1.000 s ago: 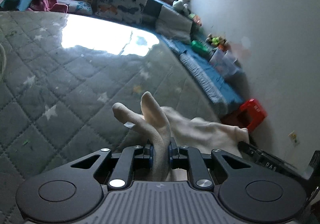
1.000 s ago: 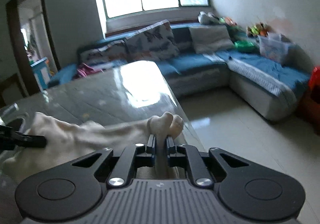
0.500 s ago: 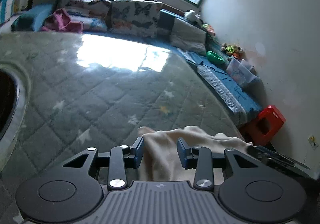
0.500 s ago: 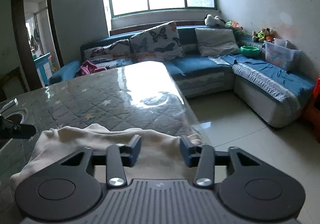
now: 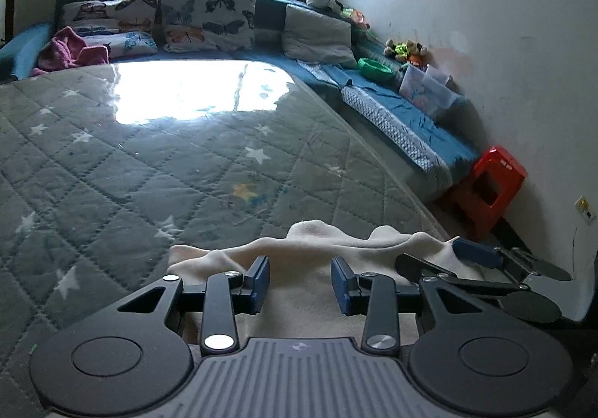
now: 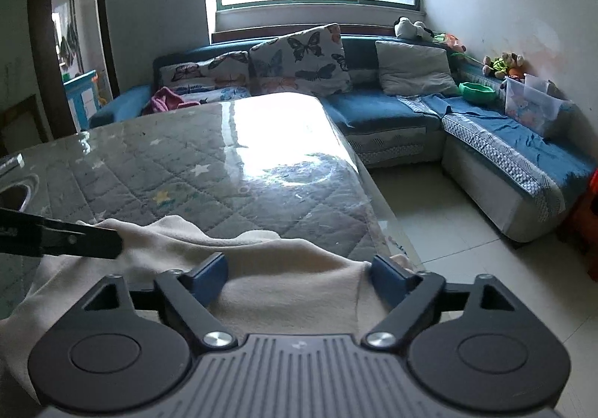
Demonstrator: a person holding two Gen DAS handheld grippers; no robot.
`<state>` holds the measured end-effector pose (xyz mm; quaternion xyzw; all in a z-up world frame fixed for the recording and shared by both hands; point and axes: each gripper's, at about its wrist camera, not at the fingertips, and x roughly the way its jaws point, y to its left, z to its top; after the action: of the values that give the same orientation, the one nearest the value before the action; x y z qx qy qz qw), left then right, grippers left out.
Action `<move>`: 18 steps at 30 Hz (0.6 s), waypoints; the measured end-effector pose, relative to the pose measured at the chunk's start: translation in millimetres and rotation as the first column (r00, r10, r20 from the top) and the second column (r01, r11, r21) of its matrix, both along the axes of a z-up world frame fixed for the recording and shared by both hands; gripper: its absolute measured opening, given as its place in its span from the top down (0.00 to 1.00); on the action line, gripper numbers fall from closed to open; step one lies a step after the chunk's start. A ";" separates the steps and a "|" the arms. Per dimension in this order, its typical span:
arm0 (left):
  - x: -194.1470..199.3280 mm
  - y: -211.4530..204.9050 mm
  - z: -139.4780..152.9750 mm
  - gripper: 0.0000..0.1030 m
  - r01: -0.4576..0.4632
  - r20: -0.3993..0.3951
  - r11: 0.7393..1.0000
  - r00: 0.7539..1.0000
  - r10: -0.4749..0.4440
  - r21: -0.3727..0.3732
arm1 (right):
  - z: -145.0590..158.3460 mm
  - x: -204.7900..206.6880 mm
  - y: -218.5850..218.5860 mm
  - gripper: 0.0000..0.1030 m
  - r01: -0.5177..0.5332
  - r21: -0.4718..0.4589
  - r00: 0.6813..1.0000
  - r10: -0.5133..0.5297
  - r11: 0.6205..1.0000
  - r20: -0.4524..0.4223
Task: Fold clothes
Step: 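Lower the folded sweatshirt onto the table and open both grippers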
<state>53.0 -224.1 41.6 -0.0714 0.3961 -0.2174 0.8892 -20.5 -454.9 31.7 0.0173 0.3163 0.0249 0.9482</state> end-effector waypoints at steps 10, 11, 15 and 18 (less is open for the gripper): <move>1.2 1.6 -4.0 0.57 0.007 -0.006 1.000 1.000 -0.007 -0.007 | 3.2 0.2 9.6 0.00 -0.011 -0.032 1.000 0.011 0.999 -0.013; -1.1 1.9 -2.7 0.55 0.007 -0.002 1.000 1.000 -0.007 -0.007 | 5.1 -2.0 11.3 0.00 -0.012 -0.037 1.000 0.012 0.999 -0.010; -12.5 3.1 2.2 0.49 0.013 0.019 1.000 1.000 -0.013 0.001 | 13.6 -12.5 15.7 0.00 -0.019 -0.030 1.000 0.019 0.999 0.006; -23.4 4.6 5.3 0.46 0.022 0.034 1.000 0.999 -0.022 0.011 | 14.8 -24.0 17.8 0.00 -0.019 -0.006 1.000 0.019 1.000 0.008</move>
<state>29.6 -219.5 46.9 -0.0584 0.3830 -0.2263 0.8937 -44.5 -437.1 46.4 0.0116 0.3128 0.0329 0.9492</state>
